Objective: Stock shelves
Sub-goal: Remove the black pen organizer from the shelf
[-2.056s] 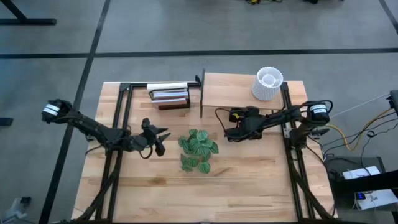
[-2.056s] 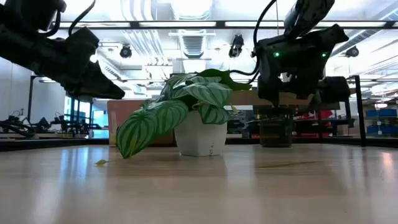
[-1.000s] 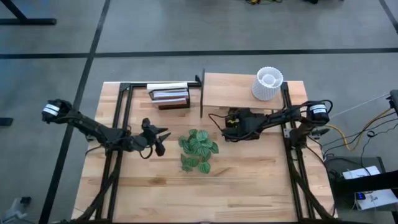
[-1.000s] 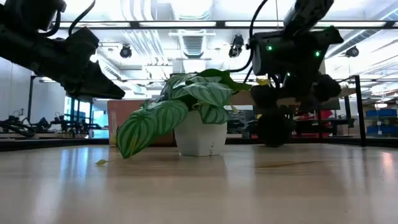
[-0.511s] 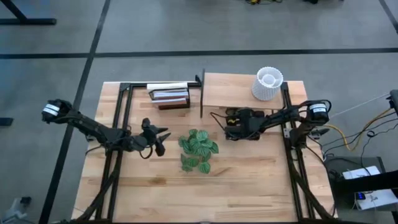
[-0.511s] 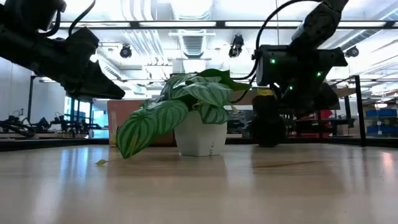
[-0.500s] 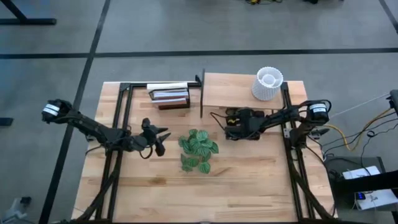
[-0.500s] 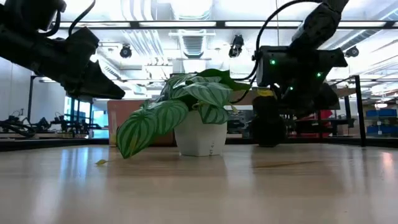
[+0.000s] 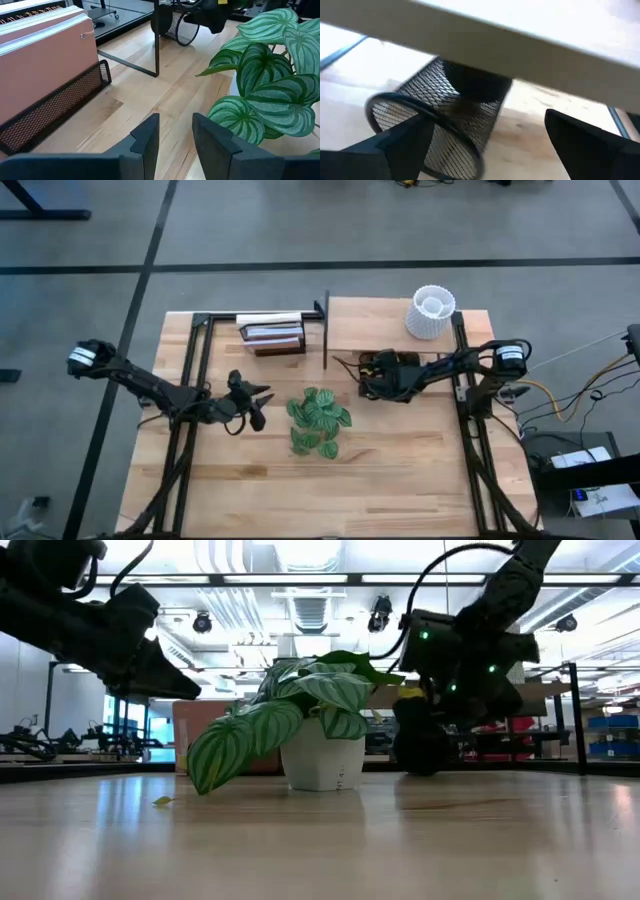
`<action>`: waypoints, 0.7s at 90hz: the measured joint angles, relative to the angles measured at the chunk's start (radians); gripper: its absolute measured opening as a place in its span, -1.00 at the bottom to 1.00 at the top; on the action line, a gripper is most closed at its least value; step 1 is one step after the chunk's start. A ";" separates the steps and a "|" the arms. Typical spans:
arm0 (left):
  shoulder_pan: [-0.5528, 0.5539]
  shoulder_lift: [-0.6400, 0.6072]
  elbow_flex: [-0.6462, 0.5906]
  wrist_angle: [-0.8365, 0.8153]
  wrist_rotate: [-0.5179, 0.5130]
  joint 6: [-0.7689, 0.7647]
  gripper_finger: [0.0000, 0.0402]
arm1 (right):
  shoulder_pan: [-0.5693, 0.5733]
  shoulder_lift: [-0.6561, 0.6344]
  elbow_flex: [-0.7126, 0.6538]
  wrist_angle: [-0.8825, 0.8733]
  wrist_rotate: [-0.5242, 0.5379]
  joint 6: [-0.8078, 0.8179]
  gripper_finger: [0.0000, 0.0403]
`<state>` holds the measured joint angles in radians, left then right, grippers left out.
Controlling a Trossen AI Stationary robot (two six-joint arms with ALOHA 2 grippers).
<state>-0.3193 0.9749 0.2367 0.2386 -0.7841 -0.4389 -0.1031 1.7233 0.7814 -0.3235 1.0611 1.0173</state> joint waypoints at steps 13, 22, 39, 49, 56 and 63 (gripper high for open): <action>0.000 0.000 0.000 0.000 0.000 0.000 -0.47 | -0.013 0.075 0.000 0.046 -0.002 0.011 0.44; 0.000 0.000 0.000 0.000 0.000 0.000 -0.44 | -0.013 0.124 0.003 0.053 -0.002 0.045 0.24; 0.000 0.000 0.000 0.000 0.000 0.000 -0.40 | -0.013 0.161 0.008 0.053 -0.002 0.087 -0.20; 0.000 0.000 -0.003 0.000 0.000 0.000 -0.39 | -0.013 0.159 0.008 0.052 0.000 0.087 -0.46; 0.000 0.000 -0.003 0.000 0.000 0.000 -0.40 | -0.013 0.151 0.008 0.053 0.002 0.086 -0.65; 0.000 0.000 -0.004 0.000 0.000 0.000 -0.42 | -0.013 0.148 0.010 0.053 0.006 0.085 -0.83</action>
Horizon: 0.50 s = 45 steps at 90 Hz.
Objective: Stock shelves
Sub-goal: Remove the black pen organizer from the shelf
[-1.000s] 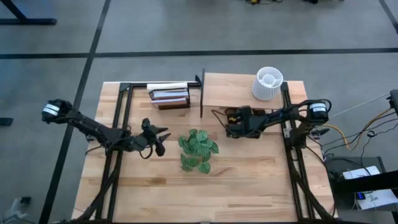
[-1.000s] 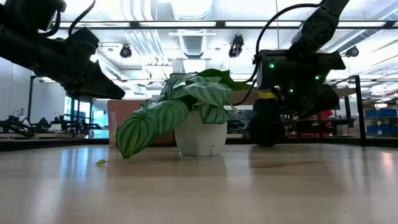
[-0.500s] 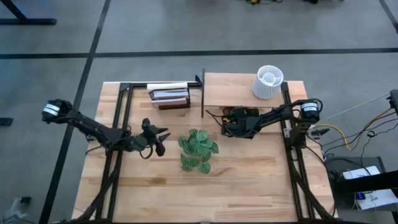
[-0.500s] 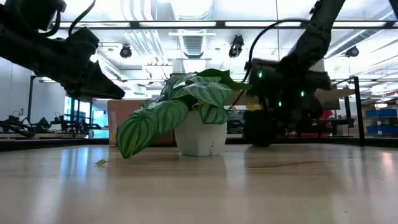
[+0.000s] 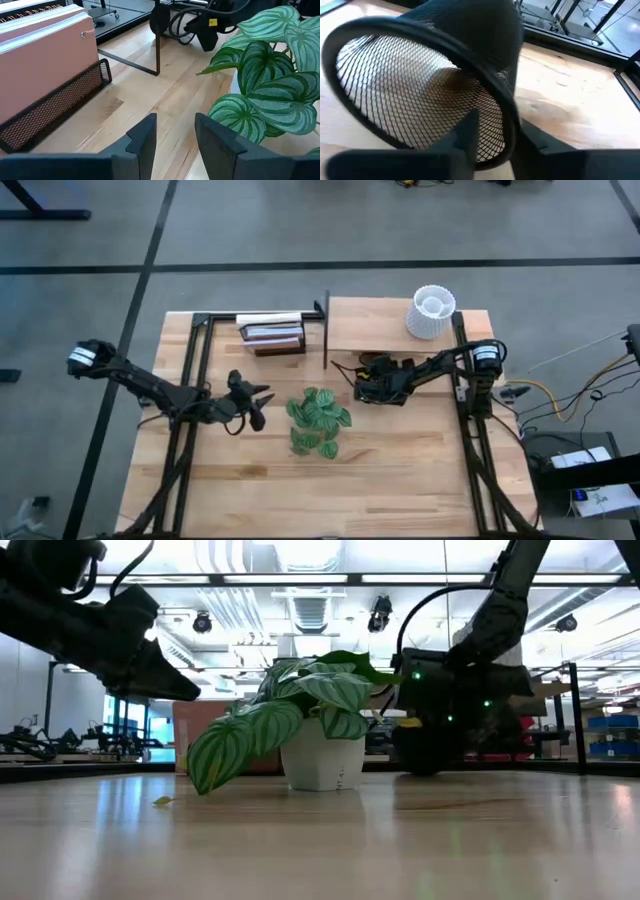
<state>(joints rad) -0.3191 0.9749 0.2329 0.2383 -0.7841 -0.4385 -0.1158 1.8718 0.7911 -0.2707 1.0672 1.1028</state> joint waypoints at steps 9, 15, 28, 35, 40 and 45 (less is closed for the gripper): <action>0.000 0.000 0.000 0.000 0.000 0.000 -0.46 | 0.005 -0.005 0.011 0.002 0.002 -0.016 -0.96; 0.000 0.000 0.000 0.000 0.000 0.000 -0.48 | 0.016 -0.008 0.016 -0.007 0.000 -0.020 -0.96; 0.000 0.000 0.000 0.000 0.000 0.000 -0.50 | 0.046 -0.037 0.036 -0.017 -0.031 -0.084 -0.99; 0.000 0.000 0.000 0.000 0.000 0.000 -0.49 | 0.062 -0.056 0.043 -0.027 -0.046 -0.133 -0.99; 0.000 0.000 0.000 0.000 0.000 0.000 -0.48 | 0.071 -0.079 0.049 -0.052 -0.068 -0.156 -1.00; 0.000 0.000 0.000 0.000 0.000 0.000 -0.47 | 0.077 -0.098 0.061 -0.082 -0.099 -0.177 -1.00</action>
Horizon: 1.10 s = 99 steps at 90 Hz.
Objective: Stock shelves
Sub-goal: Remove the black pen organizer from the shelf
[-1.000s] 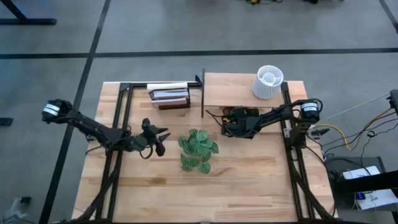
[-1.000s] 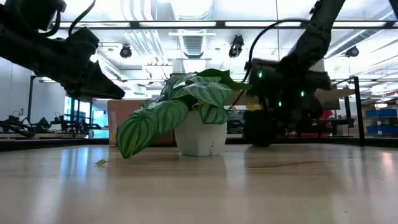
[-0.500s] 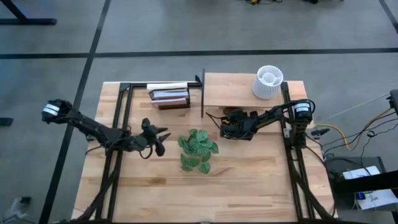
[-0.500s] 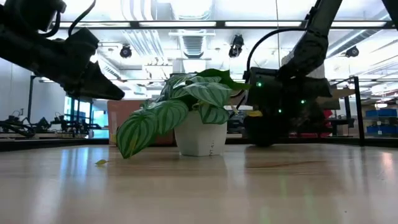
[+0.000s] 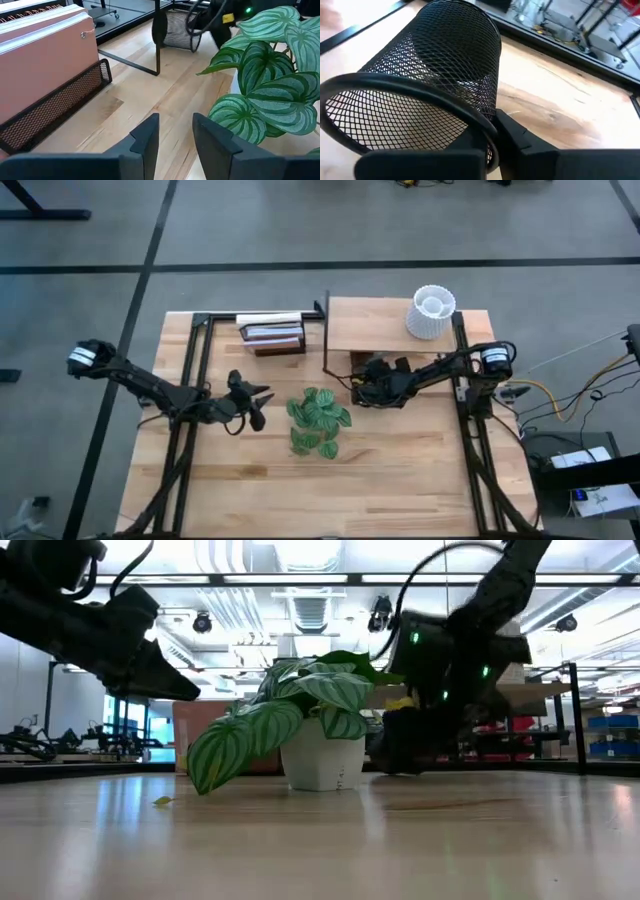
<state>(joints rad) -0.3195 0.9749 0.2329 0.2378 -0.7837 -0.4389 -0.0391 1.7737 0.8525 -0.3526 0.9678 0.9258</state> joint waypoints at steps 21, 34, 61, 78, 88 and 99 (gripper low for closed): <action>0.000 0.000 0.000 -0.003 0.000 -0.014 -0.41 | 0.028 -0.072 0.063 -0.244 -0.160 0.004 -1.00; 0.000 0.006 0.000 -0.005 0.000 -0.016 -0.39 | 0.070 -0.104 0.148 -0.432 -0.234 -0.026 -1.00; 0.000 0.047 0.000 0.007 0.000 -0.019 -0.44 | 0.119 -0.121 0.382 -0.767 -0.461 -0.237 -1.00; 0.000 0.061 0.000 0.010 0.001 -0.023 -0.49 | 0.124 -0.121 0.432 -0.896 -0.521 -0.378 -1.00; 0.000 0.061 0.000 0.009 0.001 -0.023 -0.50 | 0.124 -0.121 0.430 -0.985 -0.591 -0.437 -1.00; 0.000 0.061 0.000 0.009 0.001 -0.023 -0.47 | 0.127 -0.121 0.422 -1.084 -0.694 -0.453 -1.00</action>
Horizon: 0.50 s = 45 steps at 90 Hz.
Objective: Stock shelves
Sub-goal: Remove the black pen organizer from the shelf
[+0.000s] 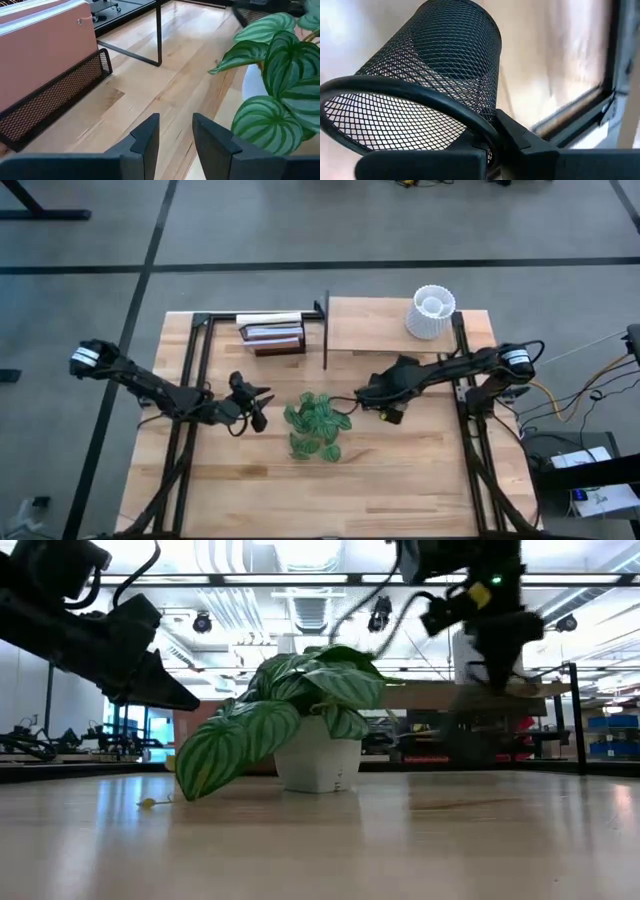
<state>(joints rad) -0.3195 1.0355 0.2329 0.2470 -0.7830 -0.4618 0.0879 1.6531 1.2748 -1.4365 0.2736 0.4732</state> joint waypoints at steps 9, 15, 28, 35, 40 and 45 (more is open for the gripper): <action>0.000 0.000 0.000 0.000 0.000 0.000 -0.45 | 0.002 0.000 -0.002 -0.039 -0.076 0.039 -1.00; 0.000 0.000 0.000 0.000 0.002 0.000 -0.43 | 0.006 0.000 -0.003 -0.062 -0.129 0.065 -1.00; 0.000 0.000 0.000 0.000 0.008 0.000 -0.40 | 0.027 -0.001 -0.014 -0.122 -0.180 0.078 -1.00; 0.000 0.000 0.000 0.000 0.010 0.000 -0.39 | 0.043 -0.007 -0.032 -0.138 -0.184 0.062 -1.00; 0.000 0.000 0.000 -0.001 0.015 0.001 -0.38 | 0.054 -0.015 -0.053 -0.129 -0.219 0.035 -1.00; 0.000 0.000 0.000 -0.001 0.015 0.003 -0.38 | 0.064 -0.017 -0.073 -0.130 -0.253 0.017 -1.00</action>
<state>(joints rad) -0.3195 1.0355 0.2329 0.2462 -0.7681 -0.4591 0.1521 1.6360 1.2016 -1.5663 0.0207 0.4898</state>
